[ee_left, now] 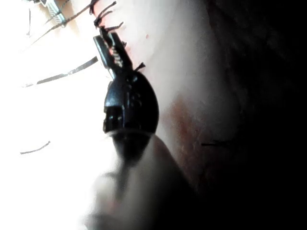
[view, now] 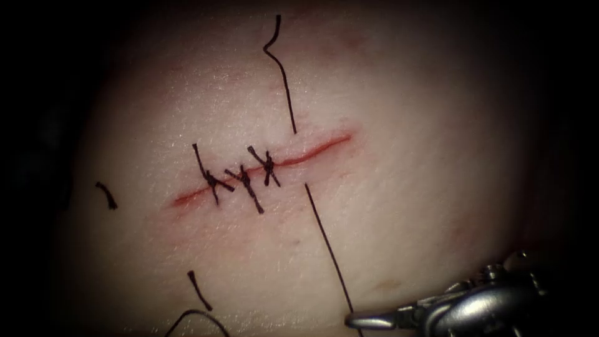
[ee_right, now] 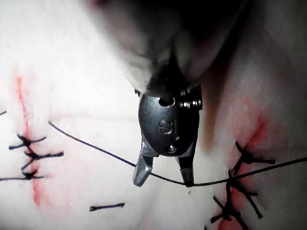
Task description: Wound Closure
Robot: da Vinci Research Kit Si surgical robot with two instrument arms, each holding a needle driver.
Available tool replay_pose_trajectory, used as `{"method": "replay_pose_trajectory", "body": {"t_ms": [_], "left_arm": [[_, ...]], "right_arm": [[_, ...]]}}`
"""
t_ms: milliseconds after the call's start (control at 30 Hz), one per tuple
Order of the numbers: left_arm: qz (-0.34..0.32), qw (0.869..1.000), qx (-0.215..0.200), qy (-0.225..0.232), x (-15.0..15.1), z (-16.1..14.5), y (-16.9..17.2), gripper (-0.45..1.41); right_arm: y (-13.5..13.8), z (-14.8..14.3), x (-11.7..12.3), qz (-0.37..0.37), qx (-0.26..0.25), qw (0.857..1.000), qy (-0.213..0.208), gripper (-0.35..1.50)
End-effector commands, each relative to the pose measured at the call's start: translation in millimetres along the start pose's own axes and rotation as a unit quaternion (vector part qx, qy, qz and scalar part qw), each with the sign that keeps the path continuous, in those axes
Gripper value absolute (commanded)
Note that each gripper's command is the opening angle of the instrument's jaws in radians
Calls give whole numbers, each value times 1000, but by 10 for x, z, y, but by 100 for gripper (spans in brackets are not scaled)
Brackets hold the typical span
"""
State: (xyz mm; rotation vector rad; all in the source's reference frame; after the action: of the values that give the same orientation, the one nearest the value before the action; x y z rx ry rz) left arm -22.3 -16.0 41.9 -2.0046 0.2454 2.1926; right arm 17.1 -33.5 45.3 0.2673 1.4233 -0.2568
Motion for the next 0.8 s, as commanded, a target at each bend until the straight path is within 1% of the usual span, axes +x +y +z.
{"method": "replay_pose_trajectory", "body": {"t_ms": [33,167,300,633,700,800], "left_arm": [[0,1000,1,0,-5,4,4,-45],[-3,1000,3,-1,-7,0,4,-45],[-2,1000,3,-1,-8,-2,5,-45],[-7,1000,6,-2,-9,-2,7,-45],[-6,1000,5,-2,-9,-3,7,-45],[-6,1000,5,-1,-9,-5,8,-45]], "right_arm": [[17,3,-6,-2,-14,1000,-4,128],[49,2,-9,-4,-45,999,2,135],[66,8,-20,-9,-60,998,-4,136],[86,41,-67,-22,-81,996,-25,138],[88,44,-77,-24,-77,996,-32,138],[92,44,-86,-27,-76,996,-33,133]]}}
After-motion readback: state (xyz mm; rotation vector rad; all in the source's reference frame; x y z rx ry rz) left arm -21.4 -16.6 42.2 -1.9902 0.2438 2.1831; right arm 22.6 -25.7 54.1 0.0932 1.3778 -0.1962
